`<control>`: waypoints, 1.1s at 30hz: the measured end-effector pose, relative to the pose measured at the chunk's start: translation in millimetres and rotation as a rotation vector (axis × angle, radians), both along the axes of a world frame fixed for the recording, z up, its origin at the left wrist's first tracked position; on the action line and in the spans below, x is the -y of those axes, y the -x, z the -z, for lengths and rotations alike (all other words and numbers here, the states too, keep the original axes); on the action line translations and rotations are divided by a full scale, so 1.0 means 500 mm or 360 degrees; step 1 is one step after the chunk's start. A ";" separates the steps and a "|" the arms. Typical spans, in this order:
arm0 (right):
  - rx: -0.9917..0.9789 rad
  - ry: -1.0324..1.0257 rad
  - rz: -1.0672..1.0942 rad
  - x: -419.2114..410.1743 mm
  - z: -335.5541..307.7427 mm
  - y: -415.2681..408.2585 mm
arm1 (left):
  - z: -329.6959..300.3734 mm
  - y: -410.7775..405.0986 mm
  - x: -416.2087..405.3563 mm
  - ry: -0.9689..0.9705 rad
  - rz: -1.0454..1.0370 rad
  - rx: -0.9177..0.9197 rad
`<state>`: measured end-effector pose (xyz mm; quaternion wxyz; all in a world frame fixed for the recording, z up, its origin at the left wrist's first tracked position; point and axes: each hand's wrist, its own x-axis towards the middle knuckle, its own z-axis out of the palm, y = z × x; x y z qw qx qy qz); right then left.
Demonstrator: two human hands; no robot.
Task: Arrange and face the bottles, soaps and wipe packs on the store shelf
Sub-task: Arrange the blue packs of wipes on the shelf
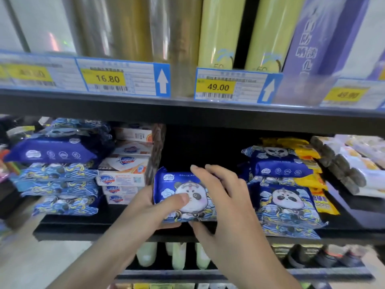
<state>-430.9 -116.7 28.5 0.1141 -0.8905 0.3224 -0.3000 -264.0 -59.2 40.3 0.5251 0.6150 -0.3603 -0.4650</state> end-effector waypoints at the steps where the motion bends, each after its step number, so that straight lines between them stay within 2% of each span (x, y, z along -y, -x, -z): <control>1: 0.0062 -0.0075 -0.0035 -0.002 0.001 0.006 | 0.003 0.001 -0.002 0.0009 -0.0025 0.0005; 6: 0.0423 -0.0460 -0.0125 -0.005 0.003 0.032 | 0.012 0.002 -0.013 0.0071 -0.0109 0.0080; 12: 0.0668 -0.0861 0.0090 0.002 -0.017 0.046 | 0.018 -0.010 -0.016 0.0206 -0.0172 0.0200; 18: 0.0786 -0.1717 0.0019 0.016 -0.043 0.039 | 0.019 -0.027 -0.017 0.0509 -0.0038 0.0492; 20: 0.0764 -0.1894 -0.0057 0.023 -0.040 0.032 | 0.021 -0.030 -0.014 0.0587 0.0013 0.0528; 24: 0.0857 -0.2133 -0.0181 0.031 -0.030 0.019 | 0.025 -0.030 -0.011 0.0674 0.0119 0.0706; 28: 0.1081 -0.2333 -0.0293 0.035 -0.014 0.015 | 0.035 -0.033 -0.005 0.0678 0.0152 0.0696; 33: 0.1351 -0.2349 -0.0277 0.046 -0.001 0.013 | 0.056 -0.038 0.004 0.0670 0.0142 0.0673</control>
